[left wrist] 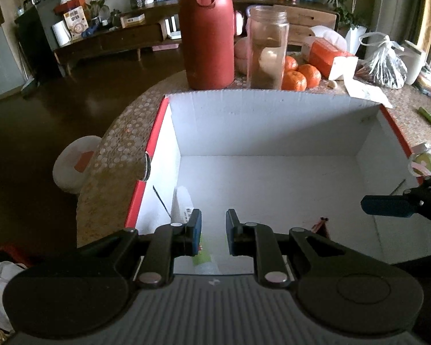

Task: Organize rigid objects
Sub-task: 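Open the left gripper to drop the marker while the right gripper releases the clip in the box, then withdraw both grippers from the shoebox back over the table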

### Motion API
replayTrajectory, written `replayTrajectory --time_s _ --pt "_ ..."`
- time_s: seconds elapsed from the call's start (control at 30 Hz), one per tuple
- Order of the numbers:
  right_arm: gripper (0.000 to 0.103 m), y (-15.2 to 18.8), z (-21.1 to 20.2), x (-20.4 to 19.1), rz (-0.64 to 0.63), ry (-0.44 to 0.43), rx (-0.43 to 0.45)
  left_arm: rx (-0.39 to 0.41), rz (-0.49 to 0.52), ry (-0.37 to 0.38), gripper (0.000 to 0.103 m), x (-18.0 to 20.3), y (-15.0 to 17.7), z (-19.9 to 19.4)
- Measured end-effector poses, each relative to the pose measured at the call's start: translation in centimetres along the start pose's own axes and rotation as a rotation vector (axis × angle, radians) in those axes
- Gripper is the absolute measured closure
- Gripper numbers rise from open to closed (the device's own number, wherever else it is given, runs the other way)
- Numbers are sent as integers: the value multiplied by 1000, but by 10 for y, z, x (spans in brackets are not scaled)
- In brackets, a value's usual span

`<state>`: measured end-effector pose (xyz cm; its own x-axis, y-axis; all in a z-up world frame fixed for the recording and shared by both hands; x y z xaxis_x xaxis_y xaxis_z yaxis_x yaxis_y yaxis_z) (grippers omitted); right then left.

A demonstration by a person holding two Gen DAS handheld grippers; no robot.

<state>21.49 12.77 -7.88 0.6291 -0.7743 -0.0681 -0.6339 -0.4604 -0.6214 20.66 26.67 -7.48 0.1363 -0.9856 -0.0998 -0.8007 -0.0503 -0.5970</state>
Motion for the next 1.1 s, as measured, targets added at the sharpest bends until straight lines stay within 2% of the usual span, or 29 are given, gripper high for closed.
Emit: replayTrajectory --time_s 0.13,0.5,0.6,0.63,0.67,0.93,1.1 --pt "38 -1 -14 0 7 -13 24 5 -6 5 85 4 0 -10" --pt "24 3 -50 9 35 -21 83 35 -34 1 83 11 1 -37" --pt "21 5 -60 11 41 -29 102 52 -43 -1 57 14 1 -45" --pt "20 6 -65 13 46 -34 111 66 -41 -5 37 16 1 -49" --pt "19 7 -67 14 50 -37 117 80 -36 -12 30 18 0 -53" --pt "13 16 -98 33 93 -54 164 134 13 -1 30 43 -3 -79" --pt "1 27 -118 44 106 -59 197 159 14 26 22 62 -1 -92"
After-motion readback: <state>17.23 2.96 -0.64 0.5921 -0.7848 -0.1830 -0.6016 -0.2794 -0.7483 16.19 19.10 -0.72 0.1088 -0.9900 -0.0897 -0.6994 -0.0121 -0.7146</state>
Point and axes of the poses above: each gripper's, at about its wrist camera, not at the fingertips, and z roughly the way its jaws point, x to its right, y to its underside, the point moved 4 cm from there along z, roughly the way its jaws point, and after that the axes turned 3 degrees about z, right-handed, at the moved point
